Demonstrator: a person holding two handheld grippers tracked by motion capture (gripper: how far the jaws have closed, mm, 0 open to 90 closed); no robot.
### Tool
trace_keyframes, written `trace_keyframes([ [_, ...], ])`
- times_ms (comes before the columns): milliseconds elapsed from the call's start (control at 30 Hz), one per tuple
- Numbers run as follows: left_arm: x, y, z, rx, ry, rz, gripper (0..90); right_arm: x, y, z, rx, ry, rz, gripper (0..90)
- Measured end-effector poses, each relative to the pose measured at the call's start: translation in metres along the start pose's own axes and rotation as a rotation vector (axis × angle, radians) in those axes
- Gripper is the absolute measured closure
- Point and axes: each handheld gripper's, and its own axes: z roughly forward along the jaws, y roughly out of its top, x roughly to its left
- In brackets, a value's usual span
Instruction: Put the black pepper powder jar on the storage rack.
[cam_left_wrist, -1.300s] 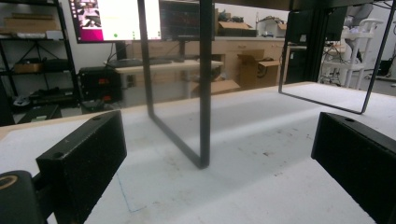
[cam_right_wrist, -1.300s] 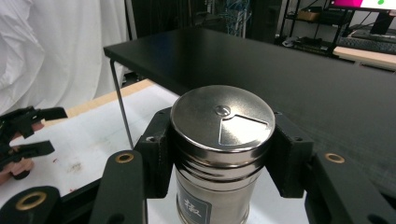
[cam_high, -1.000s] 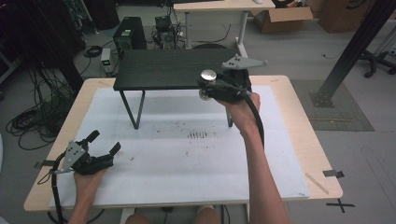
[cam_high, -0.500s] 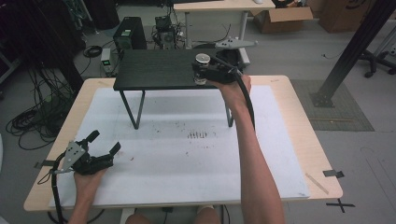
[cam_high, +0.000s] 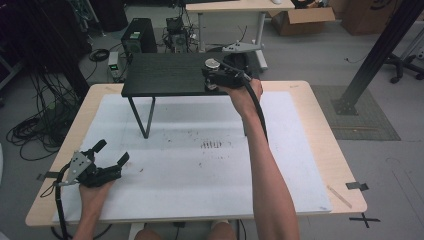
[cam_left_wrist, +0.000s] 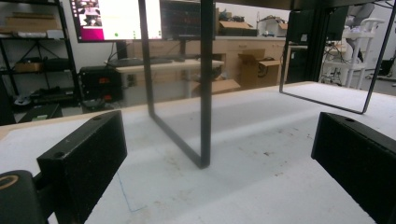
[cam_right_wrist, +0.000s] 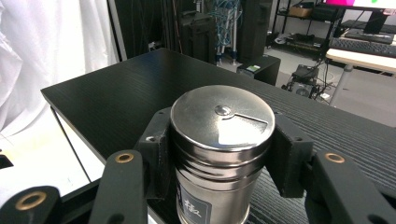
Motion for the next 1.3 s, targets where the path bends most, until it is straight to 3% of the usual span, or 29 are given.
trace_keyframes([
  [1067, -0.0002, 0.0000, -0.0001, 0.000, 0.000, 0.001, 3.7, 0.0030, -0.0023, 0.0000, -0.011, -0.001, -0.022, 48.8],
  [1300, -0.0003, -0.0001, -0.0001, -0.001, 0.000, 0.001, 3.7, 0.0030, -0.0031, -0.0001, -0.007, 0.004, -0.004, 35.5],
])
